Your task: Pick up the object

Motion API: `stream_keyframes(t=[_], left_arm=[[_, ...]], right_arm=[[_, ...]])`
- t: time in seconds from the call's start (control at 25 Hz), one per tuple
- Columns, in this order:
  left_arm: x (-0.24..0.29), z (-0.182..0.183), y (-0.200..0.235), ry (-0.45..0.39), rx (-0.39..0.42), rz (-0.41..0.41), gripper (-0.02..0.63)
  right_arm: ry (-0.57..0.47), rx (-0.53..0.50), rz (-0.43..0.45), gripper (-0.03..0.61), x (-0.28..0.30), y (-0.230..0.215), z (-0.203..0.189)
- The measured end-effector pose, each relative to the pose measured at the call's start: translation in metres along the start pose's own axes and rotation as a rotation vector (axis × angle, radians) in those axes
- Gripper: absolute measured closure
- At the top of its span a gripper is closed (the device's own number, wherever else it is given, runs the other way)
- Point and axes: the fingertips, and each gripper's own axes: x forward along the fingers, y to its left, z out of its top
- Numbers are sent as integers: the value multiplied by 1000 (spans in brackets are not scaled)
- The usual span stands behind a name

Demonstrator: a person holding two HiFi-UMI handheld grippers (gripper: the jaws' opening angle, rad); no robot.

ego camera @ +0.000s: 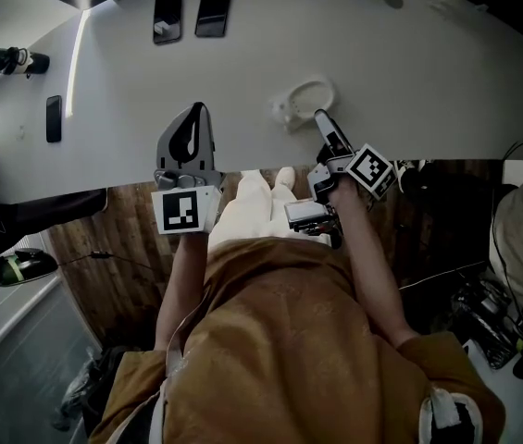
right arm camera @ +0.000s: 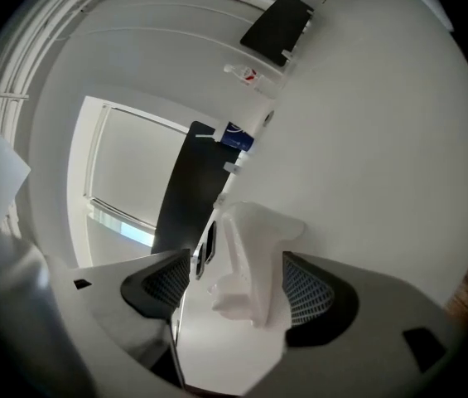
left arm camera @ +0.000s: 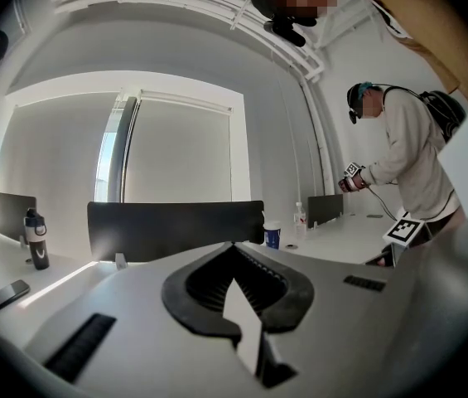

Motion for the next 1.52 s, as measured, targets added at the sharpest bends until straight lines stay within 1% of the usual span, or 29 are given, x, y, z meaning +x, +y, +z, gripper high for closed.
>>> stream_keyframes(t=[0.08,0.16,0.32,0.64,0.92,1.12,1.28,1.4,1.52], left_arm=[[1,-2,-2,2,-1,-11,607],[2,-4,-2,5,-5,-17,606],[3,-6,0,11,-15,-10,607],[9,-6,6,15,-14,-6,606],[11,-6,4,8,-25,-14,607],[11,-7,8,22,-36,-7,606],[12,-6,16,18,-29,-2,606],[14,-7,19,19,-34,1,607],[16,-8,22,21,-36,1,606]], right_arm=[[-17,48,-22,247,2,-8,2],[-25,81,-22,247,5,-11,3],[-46,98,-4,247,13,-14,10],[-26,159,-13,247,24,-18,9],[-25,138,-35,247,29,-22,8],[-13,129,-34,247,36,-17,8],[6,134,-32,247,41,-12,5],[17,118,-21,247,45,-11,5],[18,119,-29,249,48,-13,5]])
